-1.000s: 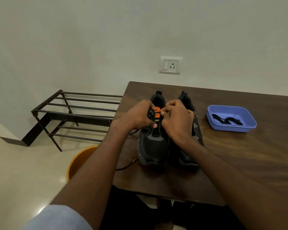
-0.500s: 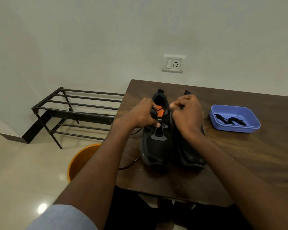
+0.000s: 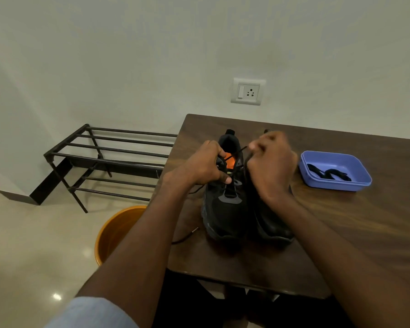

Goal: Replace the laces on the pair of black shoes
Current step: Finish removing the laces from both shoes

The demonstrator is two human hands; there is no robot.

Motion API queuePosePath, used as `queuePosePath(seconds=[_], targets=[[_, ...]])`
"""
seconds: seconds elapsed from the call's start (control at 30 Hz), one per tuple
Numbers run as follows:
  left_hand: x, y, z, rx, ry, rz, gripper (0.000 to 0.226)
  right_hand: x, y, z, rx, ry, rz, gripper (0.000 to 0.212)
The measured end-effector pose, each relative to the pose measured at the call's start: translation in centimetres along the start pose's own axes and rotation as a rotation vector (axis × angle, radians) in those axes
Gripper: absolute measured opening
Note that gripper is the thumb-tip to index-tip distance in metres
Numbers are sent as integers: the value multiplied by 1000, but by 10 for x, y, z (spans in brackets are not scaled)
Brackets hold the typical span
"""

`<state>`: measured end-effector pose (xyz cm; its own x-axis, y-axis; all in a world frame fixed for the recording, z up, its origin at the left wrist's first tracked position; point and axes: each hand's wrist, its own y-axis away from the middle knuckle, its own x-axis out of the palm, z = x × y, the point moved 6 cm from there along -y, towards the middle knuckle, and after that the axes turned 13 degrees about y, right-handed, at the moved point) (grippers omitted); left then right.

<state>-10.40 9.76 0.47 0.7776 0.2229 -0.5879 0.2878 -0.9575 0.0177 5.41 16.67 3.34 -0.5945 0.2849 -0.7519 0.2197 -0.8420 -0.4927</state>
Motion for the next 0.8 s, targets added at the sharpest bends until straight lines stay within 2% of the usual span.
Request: queuePosePath(seconds=[0.07, 0.1, 0.13, 0.2, 0.23, 0.3, 0.37, 0.4, 0.47, 0.57, 0.63, 0.7, 0.8], targets=[[0, 1, -2, 6, 3, 10, 51, -14, -2, -14, 191, -73, -57, 14], [0, 1, -2, 4, 4, 13, 52, -15, -3, -16, 182, 15, -49, 10], [0, 1, -2, -1, 7, 12, 52, -13, -3, -16, 116, 152, -14, 10], [0, 0, 0, -12, 16, 6, 53, 5, -1, -9, -105, 363, 120, 38], [1, 0, 1, -16, 18, 5, 57, 15, 1, -1, -220, 390, 185, 42], [2, -1, 2, -14, 3, 2, 63, 30, 5, 13, -372, 373, 318, 29], [3, -1, 3, -11, 1, -5, 65, 39, 9, 17, -381, 284, 409, 18], [2, -1, 3, -7, 3, -5, 64, 39, 9, 17, -345, 214, 386, 14], [2, -1, 3, 1, -3, -5, 62, 25, 6, 11, -233, 74, 220, 14], [1, -1, 5, -7, 2, -8, 61, -9, -9, -11, 134, -76, -41, 18], [1, -2, 7, -12, -3, -1, 63, -23, -14, -26, 323, -96, -55, 16], [1, -3, 7, -10, -8, 5, 61, -24, -16, -29, 252, 82, 24, 12], [2, -4, 7, -8, 4, 2, 60, -2, -13, -15, -115, 330, 168, 41]])
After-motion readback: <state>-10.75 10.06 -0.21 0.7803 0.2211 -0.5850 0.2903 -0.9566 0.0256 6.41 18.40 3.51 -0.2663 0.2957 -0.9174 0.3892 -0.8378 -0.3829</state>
